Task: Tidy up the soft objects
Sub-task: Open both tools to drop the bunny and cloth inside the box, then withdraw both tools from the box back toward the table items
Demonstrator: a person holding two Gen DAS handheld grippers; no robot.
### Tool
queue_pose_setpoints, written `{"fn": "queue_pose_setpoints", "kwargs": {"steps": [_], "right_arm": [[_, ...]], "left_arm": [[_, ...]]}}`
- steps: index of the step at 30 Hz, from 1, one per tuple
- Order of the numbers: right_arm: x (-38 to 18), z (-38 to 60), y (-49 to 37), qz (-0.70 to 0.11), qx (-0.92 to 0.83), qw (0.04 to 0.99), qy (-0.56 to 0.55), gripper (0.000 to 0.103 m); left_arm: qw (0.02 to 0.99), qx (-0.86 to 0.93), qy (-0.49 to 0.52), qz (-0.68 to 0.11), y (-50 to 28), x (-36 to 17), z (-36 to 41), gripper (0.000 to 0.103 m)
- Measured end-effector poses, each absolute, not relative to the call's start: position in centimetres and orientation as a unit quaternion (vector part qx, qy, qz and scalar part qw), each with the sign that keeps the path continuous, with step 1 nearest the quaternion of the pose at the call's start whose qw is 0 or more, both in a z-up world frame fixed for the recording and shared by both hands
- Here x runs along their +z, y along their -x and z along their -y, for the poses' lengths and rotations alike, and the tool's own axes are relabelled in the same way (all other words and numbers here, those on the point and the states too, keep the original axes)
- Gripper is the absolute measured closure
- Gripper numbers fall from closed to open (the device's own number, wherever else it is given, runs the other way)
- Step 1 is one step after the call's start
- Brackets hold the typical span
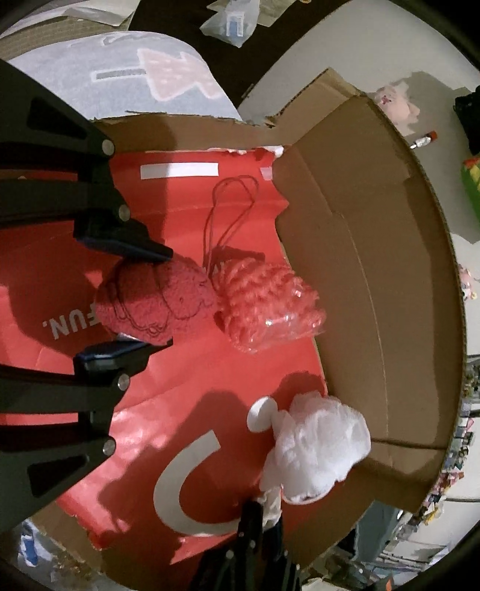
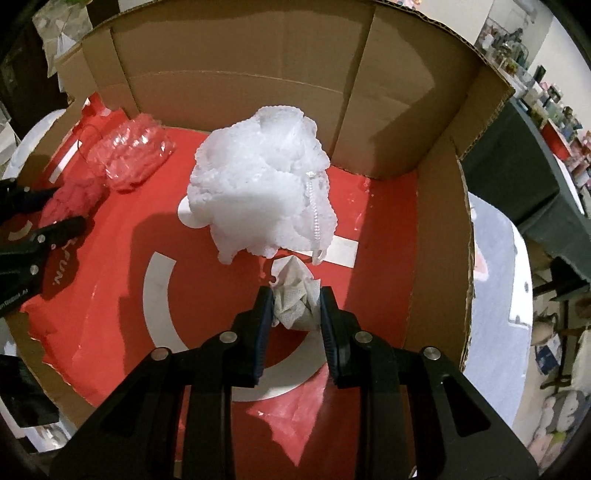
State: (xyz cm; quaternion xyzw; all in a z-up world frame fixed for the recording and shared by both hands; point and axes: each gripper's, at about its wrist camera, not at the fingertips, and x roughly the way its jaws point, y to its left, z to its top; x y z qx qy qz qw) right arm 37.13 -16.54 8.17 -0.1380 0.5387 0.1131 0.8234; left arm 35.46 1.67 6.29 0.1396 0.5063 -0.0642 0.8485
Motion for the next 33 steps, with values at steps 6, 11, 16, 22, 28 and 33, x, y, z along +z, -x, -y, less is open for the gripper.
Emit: {"fn": "queue_pose_setpoints", "kwargs": {"steps": [6, 11, 16, 22, 28, 33], "right_arm": [[7.5, 16.1, -36.6, -0.535, 0.112, 0.822, 0.16, 0.076], [7.4, 15.9, -36.2, -0.533, 0.111, 0.822, 0.167, 0.074], [8.2, 14.7, -35.5, -0.527, 0.133, 0.823, 0.164, 0.049], [10.4, 14.2, -33.9, -0.491, 0.123, 0.846, 0.17, 0.039], [13.2, 14.7, -31.8, -0.461, 0.118, 0.863, 0.169, 0.031], [16.6, 15.4, -29.6, -0.429, 0.12, 0.88, 0.162, 0.027]], "left_arm": [[0.845, -0.06, -0.136, -0.513, -35.5, 5.9, -1.7, 0.06], [0.846, -0.06, -0.133, -0.513, -35.4, 6.0, -1.6, 0.055], [0.854, -0.063, -0.125, -0.501, -35.3, 6.7, -2.0, 0.04], [0.873, -0.069, -0.105, -0.47, -33.6, 9.1, -2.0, 0.027], [0.902, -0.08, -0.086, -0.416, -30.2, 12.9, -1.5, 0.012], [0.925, -0.086, -0.063, -0.365, -27.3, 16.0, -2.2, 0.007]]}}
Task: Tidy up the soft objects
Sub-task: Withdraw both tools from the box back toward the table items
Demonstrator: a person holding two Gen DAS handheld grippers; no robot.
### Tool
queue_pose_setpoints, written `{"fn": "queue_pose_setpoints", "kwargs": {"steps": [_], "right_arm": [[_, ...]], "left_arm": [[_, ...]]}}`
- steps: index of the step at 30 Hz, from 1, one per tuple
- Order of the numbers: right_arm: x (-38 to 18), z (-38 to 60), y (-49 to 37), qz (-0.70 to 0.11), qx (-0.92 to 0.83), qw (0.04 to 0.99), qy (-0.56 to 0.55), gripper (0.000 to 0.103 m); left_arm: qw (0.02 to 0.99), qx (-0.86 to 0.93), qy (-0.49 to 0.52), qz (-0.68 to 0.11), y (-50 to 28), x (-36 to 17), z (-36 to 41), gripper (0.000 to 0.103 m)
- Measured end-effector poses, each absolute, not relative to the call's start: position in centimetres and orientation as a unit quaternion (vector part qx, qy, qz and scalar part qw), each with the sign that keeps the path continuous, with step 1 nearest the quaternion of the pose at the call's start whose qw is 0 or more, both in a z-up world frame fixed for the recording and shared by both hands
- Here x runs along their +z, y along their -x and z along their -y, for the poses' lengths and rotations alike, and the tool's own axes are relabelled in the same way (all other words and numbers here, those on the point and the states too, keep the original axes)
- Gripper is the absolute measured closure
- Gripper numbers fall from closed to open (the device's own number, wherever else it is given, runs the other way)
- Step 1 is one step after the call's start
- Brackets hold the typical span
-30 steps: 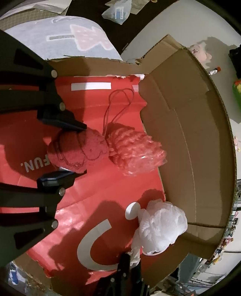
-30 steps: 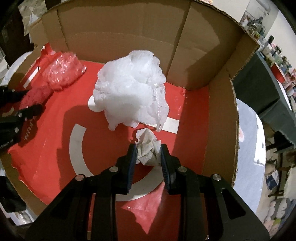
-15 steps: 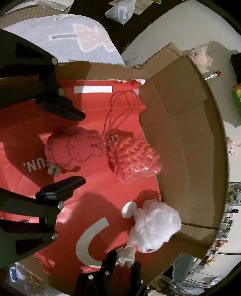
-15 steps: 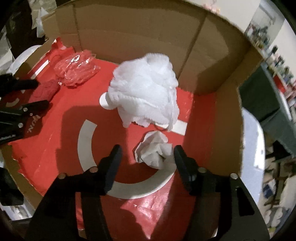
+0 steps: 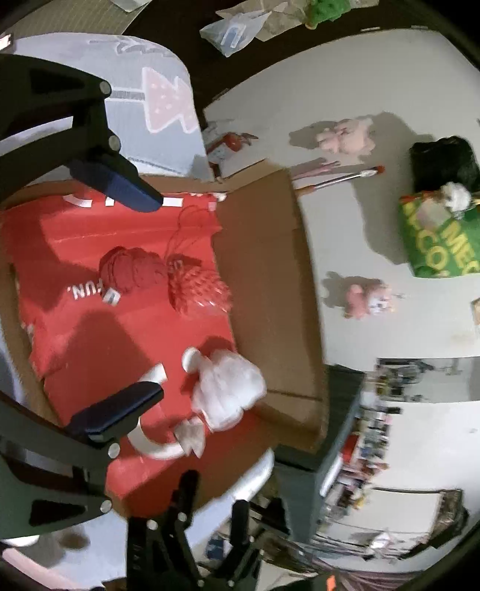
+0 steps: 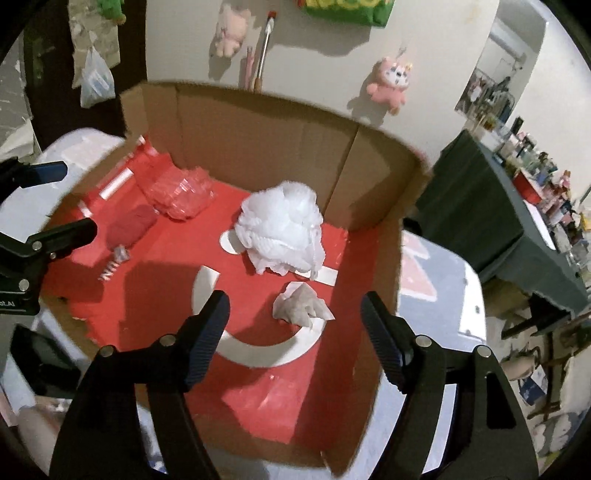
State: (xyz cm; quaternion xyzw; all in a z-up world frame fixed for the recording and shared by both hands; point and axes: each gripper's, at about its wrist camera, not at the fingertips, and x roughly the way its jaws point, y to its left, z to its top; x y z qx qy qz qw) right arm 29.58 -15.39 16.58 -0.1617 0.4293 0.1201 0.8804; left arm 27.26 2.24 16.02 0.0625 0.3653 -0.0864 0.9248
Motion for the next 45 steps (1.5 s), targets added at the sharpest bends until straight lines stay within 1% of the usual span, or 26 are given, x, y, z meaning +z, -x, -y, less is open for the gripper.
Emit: {"fn": "queue_pose_setpoints", "kwargs": {"steps": [4, 7, 8, 9, 11, 15, 19, 25, 29, 35, 38, 45], "right_arm": [[19.1, 15.4, -27.0, -0.396, 0.131, 0.896, 0.15, 0.025], [21.0, 15.4, -24.2, -0.365, 0.141, 0.909, 0.141, 0.025], [21.9, 15.5, -22.8, -0.349, 0.145, 0.916, 0.136, 0.023], [22.4, 15.6, -22.0, -0.34, 0.146, 0.919, 0.134, 0.017], [23.5, 15.8, -20.0, -0.316, 0.147, 0.929, 0.127, 0.013], [25.1, 16.2, -15.6, -0.27, 0.146, 0.945, 0.116, 0.013], [25.5, 16.7, -11.5, -0.235, 0.147, 0.956, 0.099, 0.012], [25.1, 17.7, -5.6, -0.187, 0.135, 0.97, 0.072, 0.012], [24.6, 18.4, -2.8, -0.168, 0.126, 0.976, 0.06, 0.012], [22.1, 18.5, -0.7, -0.174, 0.116, 0.976, 0.056, 0.01], [20.3, 18.3, 0.1, -0.177, 0.111, 0.976, 0.061, 0.01], [15.8, 18.2, 0.6, -0.207, 0.108, 0.971, 0.049, 0.01]], "left_arm": [[0.942, -0.087, -0.053, -0.318, -23.8, 18.8, -1.8, 0.001], [0.952, -0.088, -0.055, -0.287, -21.4, 20.2, -1.2, 0.0], [0.955, -0.091, -0.054, -0.278, -20.5, 20.6, -1.1, 0.0], [0.957, -0.094, -0.053, -0.269, -19.6, 21.1, -0.9, 0.0], [0.961, -0.095, -0.052, -0.254, -17.9, 21.7, -0.8, 0.0], [0.967, -0.103, -0.038, -0.228, -14.3, 22.5, -0.6, 0.0], [0.973, -0.108, -0.033, -0.201, -11.0, 22.4, -0.5, 0.0], [0.979, -0.112, -0.017, -0.172, -6.5, 21.7, -0.4, 0.0], [0.979, -0.116, -0.015, -0.166, -4.2, 20.7, -0.2, 0.0], [0.978, -0.108, -0.013, -0.176, -2.5, 18.1, 0.0, 0.0], [0.974, -0.108, -0.007, -0.198, -2.2, 16.3, -0.1, 0.0], [0.971, -0.095, -0.011, -0.221, -1.2, 12.5, -0.3, 0.0]]}}
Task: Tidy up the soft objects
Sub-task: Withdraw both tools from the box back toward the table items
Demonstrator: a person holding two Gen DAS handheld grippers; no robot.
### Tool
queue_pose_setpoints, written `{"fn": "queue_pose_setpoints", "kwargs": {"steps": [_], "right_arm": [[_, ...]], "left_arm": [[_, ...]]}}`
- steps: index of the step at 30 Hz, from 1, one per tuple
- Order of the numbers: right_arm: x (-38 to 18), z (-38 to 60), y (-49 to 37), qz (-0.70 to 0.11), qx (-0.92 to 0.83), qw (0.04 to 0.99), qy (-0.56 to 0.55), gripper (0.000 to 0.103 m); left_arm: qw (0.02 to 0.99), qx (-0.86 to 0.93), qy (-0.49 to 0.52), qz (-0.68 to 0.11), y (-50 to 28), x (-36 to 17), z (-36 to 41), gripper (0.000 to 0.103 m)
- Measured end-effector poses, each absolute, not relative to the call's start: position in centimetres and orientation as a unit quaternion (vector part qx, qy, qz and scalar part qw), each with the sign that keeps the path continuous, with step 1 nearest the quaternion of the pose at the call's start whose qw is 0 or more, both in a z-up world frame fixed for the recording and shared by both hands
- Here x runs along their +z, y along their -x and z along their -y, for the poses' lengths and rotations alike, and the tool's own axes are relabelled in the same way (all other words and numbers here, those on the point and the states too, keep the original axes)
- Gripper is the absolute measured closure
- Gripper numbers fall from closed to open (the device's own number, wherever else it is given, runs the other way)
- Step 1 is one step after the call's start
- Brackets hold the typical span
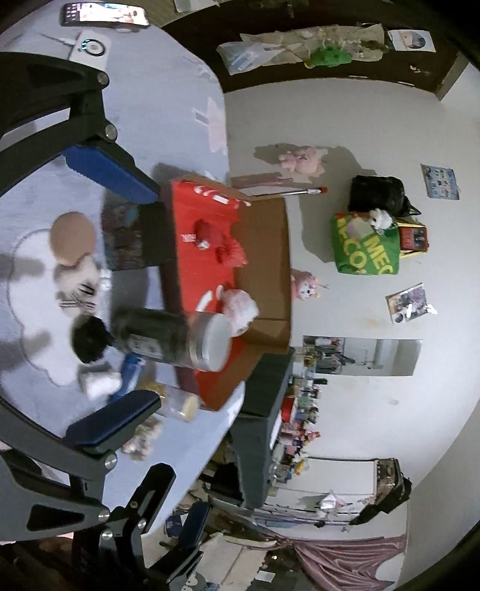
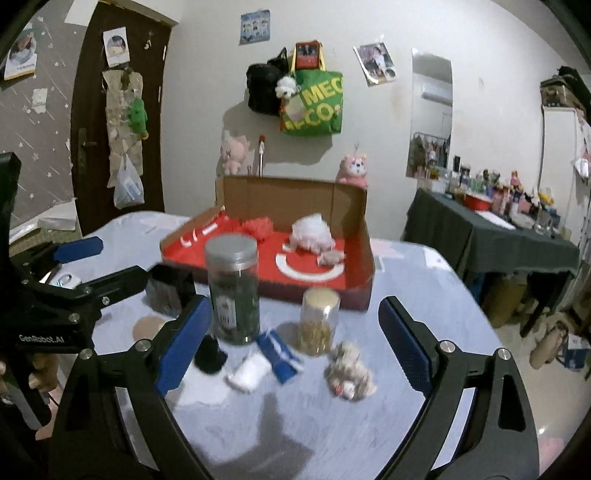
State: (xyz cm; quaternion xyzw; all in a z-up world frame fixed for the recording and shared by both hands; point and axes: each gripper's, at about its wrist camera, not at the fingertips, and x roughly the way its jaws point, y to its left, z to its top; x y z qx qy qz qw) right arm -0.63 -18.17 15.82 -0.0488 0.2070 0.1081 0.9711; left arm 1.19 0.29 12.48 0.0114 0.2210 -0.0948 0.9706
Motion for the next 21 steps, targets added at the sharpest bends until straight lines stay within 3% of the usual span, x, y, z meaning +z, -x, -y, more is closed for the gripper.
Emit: {"fn": "queue_pose_setpoints", "kwargs": {"steps": [9, 21], "right_arm": [[9.4, 17.4, -0.9, -0.267, 0.121, 0.956, 0.03, 0.01], [6.6, 16.6, -3.2, -0.307, 0.137, 0.942, 0.019, 0.01]], "left_arm": [[0.956, -0.071, -0.005, -0.285, -2.2, 6.6, -1.4, 0.0], [0.947, -0.056, -0.003, -0.318, -3.6, 4.6, -3.6, 0.0]]}}
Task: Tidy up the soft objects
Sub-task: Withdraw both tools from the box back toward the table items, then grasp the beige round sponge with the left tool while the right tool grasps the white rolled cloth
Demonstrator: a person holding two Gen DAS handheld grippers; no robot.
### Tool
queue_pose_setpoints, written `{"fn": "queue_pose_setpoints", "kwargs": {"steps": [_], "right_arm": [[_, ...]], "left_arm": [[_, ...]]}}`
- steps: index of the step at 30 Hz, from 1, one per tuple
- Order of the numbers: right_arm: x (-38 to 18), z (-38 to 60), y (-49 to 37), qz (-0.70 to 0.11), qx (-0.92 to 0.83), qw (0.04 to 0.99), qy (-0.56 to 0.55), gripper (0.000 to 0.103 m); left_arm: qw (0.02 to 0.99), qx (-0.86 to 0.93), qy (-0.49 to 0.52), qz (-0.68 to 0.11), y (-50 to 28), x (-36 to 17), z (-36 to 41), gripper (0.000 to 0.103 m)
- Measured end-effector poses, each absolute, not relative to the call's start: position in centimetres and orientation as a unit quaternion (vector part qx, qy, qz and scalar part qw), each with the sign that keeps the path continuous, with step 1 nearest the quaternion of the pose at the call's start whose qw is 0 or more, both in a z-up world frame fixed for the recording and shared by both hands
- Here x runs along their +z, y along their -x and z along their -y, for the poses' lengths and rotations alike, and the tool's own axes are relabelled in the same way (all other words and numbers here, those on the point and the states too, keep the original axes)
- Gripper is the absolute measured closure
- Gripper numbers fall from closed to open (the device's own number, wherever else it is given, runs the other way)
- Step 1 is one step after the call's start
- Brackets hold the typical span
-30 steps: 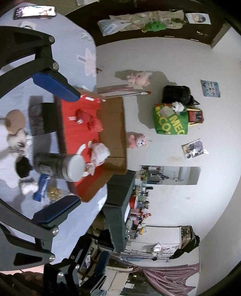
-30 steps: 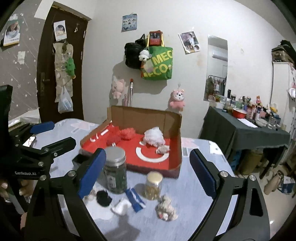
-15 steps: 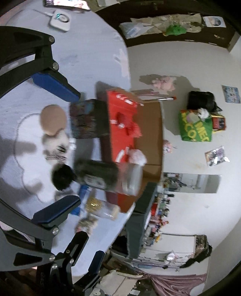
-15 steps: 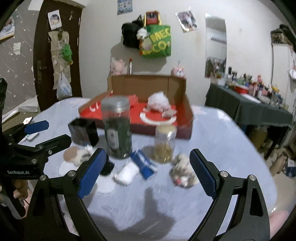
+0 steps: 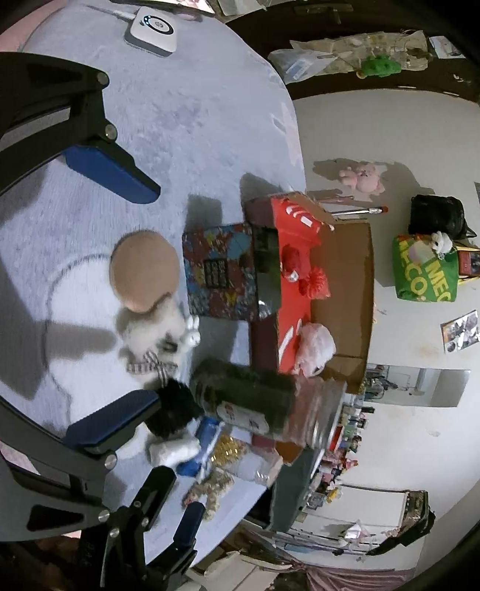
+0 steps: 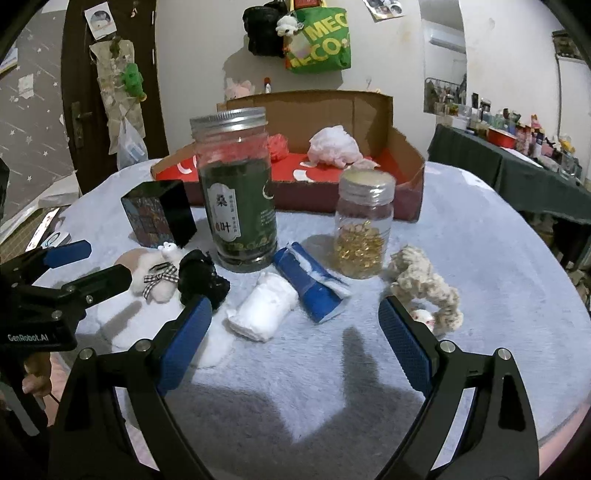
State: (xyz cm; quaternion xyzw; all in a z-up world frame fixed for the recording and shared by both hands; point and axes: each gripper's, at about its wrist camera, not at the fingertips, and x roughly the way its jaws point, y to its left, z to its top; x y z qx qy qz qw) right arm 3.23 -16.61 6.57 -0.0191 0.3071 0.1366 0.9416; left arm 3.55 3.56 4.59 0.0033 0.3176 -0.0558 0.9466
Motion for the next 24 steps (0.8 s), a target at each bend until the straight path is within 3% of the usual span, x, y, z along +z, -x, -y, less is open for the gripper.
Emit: {"fn": "queue_pose_setpoints", "kwargs": {"steps": [7, 12, 16, 18, 24], "right_arm": [[5.6, 16.3, -4.2, -0.326, 0.153, 0.933, 0.002, 0.011], [5.3, 15.8, -4.7, -0.333, 0.161, 0.929, -0.003, 0.027], [5.1, 15.6, -4.9, -0.336, 0.168, 0.927, -0.011, 0.029], [5.1, 15.5, -4.9, -0.335, 0.168, 0.927, -0.011, 0.038], [5.2, 15.5, -5.0, -0.337, 0.176, 0.925, -0.019, 0.04]], "left_arm": [[0.942, -0.046, -0.006, -0.331, -4.3, 4.1, -5.2, 0.004], [0.937, -0.054, -0.006, -0.346, -4.8, 3.5, -6.0, 0.01], [0.934, -0.066, -0.009, -0.35, -5.3, 3.3, -5.9, 0.013], [0.933, -0.071, -0.014, -0.352, -5.5, 3.1, -5.8, 0.016], [0.929, -0.081, -0.011, -0.36, -6.1, 2.7, -5.8, 0.024]]}}
